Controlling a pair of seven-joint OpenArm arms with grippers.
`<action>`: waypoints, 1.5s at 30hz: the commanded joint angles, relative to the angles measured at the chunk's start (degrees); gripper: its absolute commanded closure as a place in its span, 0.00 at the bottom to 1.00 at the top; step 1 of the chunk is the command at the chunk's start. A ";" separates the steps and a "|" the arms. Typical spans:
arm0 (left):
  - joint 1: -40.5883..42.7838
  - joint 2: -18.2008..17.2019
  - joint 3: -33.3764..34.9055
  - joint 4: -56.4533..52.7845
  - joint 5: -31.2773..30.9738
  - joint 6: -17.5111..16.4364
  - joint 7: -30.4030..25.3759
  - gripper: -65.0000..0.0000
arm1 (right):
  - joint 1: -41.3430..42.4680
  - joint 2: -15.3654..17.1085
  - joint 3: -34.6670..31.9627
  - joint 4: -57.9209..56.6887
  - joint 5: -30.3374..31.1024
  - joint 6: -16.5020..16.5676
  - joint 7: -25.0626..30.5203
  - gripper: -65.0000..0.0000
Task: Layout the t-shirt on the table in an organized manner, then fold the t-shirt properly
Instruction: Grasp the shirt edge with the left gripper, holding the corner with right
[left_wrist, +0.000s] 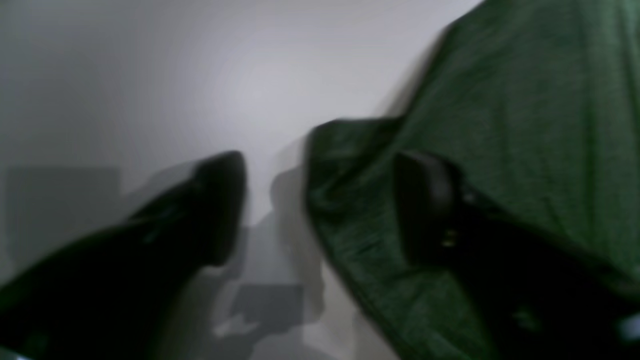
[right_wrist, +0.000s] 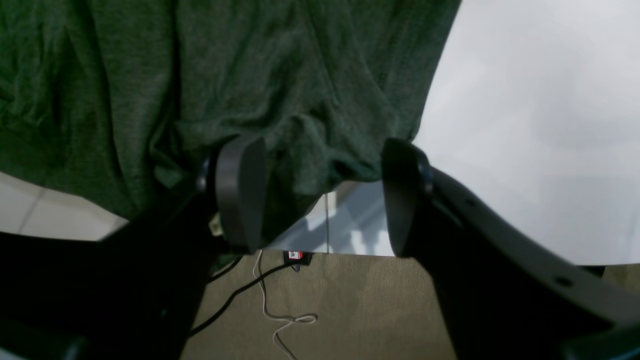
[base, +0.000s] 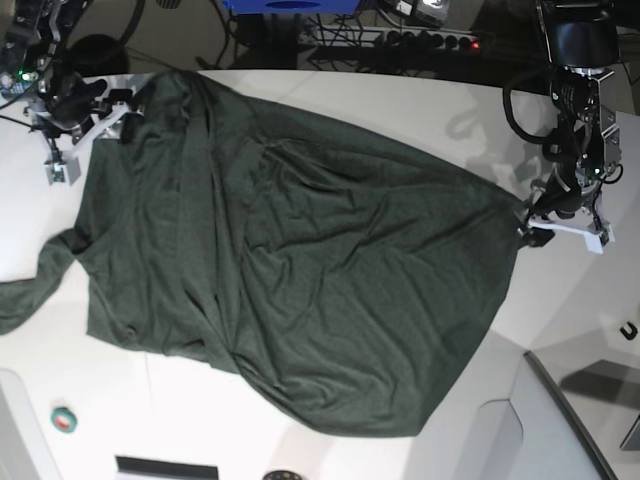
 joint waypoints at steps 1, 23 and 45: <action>-0.43 -1.01 -0.43 0.48 -0.32 0.06 -0.85 0.18 | 0.08 0.41 0.16 1.05 0.51 0.33 0.79 0.46; -8.61 4.18 0.01 -12.00 -0.32 -0.02 -1.12 0.10 | 2.63 -4.95 10.80 0.08 0.51 5.43 0.35 0.46; -7.73 4.88 -0.34 -12.35 -0.23 -7.94 -0.76 1.00 | 10.72 -1.52 14.76 -21.63 10.00 11.67 -3.69 0.33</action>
